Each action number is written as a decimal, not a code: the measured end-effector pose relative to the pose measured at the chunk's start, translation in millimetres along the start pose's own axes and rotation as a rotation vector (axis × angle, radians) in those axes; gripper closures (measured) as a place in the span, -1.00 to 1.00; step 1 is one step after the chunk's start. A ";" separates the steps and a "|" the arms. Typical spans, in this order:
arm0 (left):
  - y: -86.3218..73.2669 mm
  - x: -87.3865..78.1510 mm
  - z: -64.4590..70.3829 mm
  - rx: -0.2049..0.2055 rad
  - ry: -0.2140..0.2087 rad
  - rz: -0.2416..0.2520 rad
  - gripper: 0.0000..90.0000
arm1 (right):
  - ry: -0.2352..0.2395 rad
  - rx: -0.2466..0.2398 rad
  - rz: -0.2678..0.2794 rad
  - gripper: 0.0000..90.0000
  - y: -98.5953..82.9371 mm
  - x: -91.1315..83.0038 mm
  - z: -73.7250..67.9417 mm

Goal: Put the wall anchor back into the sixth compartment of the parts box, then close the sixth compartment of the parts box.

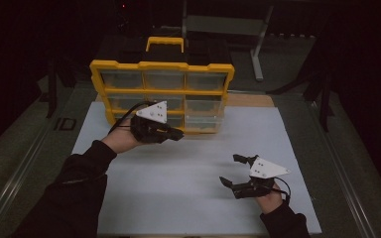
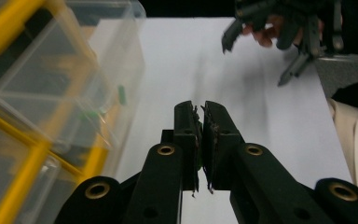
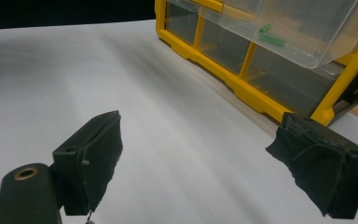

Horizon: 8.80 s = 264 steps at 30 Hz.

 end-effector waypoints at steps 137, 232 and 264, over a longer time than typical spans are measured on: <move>-102.3 -35.0 63.5 -0.313 0.318 0.067 -1.00 | -0.011 -0.013 0.001 -0.69 2.2 -2.4 -0.2; -187.5 -29.0 109.0 -0.397 0.475 0.188 -1.00 | -0.277 0.070 0.016 -0.79 54.3 40.9 1.7; -188.8 -28.7 109.7 -0.399 0.465 0.187 -1.00 | -0.411 0.125 -0.099 0.99 49.1 87.3 29.0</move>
Point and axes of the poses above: each handheld gripper's, and its own axes: x roughly forward along the jaws, y roughly out of its top, z roughly to its right, the point moved 2 cm from there along x, roughly forward along the jaws, and after that the axes turned 7 degrees about z, right-handed, at the moved point
